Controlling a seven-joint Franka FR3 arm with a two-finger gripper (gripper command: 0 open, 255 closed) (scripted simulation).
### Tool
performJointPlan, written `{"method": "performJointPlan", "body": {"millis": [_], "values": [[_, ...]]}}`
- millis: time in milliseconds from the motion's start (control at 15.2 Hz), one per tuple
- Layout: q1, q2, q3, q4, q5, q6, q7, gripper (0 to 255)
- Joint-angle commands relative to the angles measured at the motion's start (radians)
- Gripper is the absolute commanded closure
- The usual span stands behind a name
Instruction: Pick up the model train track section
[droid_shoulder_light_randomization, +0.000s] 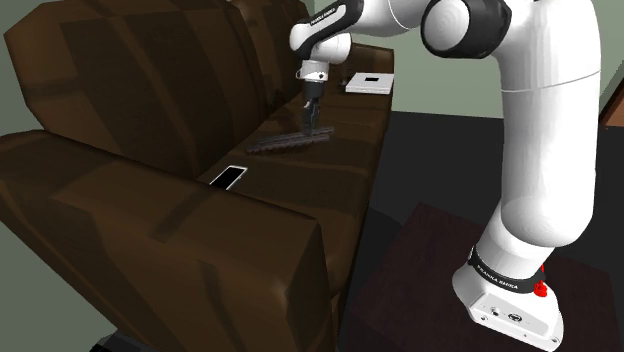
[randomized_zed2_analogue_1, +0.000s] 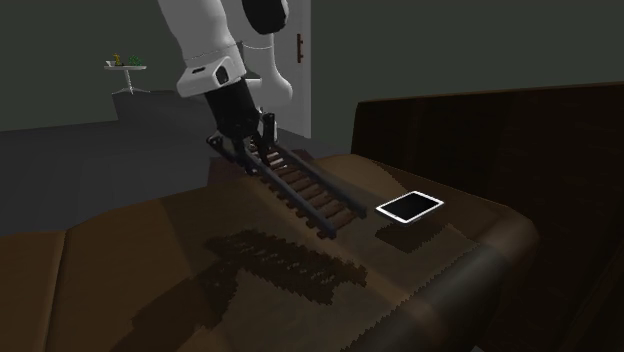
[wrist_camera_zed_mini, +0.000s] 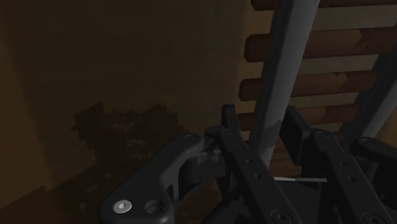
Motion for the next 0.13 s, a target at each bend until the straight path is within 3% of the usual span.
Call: {"method": "performJointPlan", "body": {"millis": [0, 66], "values": [[0.0, -0.005, -0.001, 0.009, -0.002, -0.014, 0.004, 255], [0.0, -0.005, -0.001, 0.009, -0.002, -0.014, 0.004, 255]]}}
